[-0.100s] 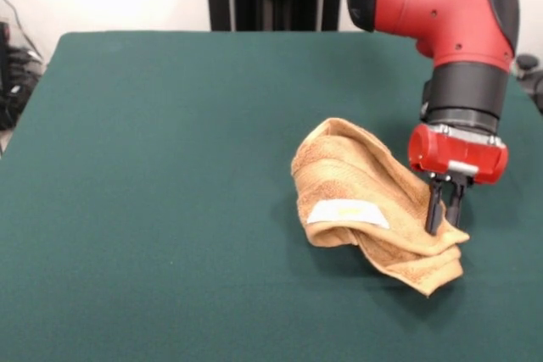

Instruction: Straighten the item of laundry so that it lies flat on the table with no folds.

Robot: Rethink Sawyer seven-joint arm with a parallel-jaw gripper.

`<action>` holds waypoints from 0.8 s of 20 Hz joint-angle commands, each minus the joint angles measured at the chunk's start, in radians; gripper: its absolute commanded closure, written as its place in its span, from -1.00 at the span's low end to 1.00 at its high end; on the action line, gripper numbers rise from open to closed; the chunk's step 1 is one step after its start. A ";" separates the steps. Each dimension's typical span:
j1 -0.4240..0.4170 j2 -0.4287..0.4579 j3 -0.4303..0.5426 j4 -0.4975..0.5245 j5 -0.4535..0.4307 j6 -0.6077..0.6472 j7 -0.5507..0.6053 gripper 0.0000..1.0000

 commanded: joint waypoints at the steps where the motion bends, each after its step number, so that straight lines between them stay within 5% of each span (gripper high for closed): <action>1: -0.073 -0.021 0.183 0.065 -0.109 0.023 0.339 1.00; 8: -0.155 -0.104 0.253 0.157 -0.171 -0.022 0.420 1.00; 16: -0.361 -0.295 0.384 0.297 -0.313 0.057 0.508 1.00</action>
